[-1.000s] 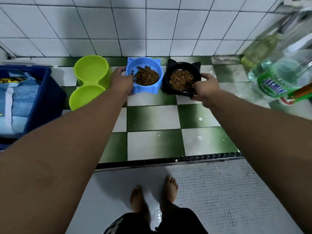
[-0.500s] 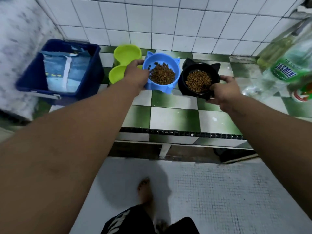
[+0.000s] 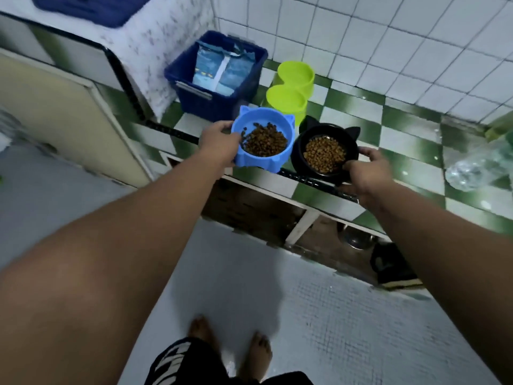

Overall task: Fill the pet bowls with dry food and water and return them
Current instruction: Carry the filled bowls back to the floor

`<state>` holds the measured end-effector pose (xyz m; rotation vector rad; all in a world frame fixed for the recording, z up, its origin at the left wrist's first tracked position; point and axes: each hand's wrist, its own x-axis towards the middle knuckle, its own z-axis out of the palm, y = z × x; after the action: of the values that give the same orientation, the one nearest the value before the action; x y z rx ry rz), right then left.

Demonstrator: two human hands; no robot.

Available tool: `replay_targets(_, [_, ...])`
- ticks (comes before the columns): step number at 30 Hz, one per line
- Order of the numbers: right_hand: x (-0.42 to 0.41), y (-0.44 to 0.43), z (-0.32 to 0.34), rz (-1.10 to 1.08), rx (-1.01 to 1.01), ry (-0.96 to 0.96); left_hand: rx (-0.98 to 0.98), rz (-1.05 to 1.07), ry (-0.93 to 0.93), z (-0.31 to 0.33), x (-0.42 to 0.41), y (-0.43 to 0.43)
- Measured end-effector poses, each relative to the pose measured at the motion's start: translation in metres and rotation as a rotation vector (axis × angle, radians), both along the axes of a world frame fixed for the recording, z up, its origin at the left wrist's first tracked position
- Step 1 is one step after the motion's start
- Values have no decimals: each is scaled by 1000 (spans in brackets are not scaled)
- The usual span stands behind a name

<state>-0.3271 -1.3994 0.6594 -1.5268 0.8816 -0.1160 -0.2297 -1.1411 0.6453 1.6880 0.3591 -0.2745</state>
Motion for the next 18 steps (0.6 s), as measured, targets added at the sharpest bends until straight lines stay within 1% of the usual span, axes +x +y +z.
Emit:
replay_targets(5, [10,85,4,142,-41,-15,57,87,-5,0,-16,102])
replay_targets(13, [61,257,14,318,-55,-31,-45,318,9,13,-29,297])
replay_targets(18, [85,375,21,445,-22,-40,-11,403,-16,26,-39,409])
